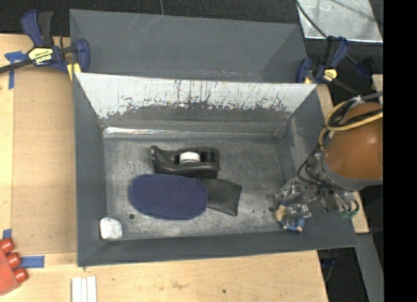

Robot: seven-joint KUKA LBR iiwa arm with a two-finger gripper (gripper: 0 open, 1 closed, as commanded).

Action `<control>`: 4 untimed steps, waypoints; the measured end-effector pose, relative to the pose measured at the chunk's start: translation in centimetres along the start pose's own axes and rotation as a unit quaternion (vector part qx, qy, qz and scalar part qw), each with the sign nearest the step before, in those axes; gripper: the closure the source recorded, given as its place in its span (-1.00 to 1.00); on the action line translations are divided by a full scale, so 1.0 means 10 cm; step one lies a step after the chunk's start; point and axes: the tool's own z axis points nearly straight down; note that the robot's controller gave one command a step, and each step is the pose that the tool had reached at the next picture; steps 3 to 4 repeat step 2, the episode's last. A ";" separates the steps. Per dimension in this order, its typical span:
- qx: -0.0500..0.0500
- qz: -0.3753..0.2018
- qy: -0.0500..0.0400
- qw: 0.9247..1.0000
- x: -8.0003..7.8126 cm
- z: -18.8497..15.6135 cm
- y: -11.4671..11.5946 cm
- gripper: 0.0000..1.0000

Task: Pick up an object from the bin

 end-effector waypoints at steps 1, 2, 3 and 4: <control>0.002 -0.177 -0.011 0.984 -0.65 -0.25 -0.05 1.00; 0.011 -0.170 -0.015 0.985 -0.70 -1.40 -0.07 1.00; 0.011 -0.170 -0.015 0.985 -0.70 -1.40 -0.07 1.00; 0.011 -0.170 -0.015 0.985 -0.70 -1.40 -0.07 1.00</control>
Offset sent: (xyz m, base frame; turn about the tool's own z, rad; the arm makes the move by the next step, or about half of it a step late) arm 0.0642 -0.0024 0.0227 -0.3535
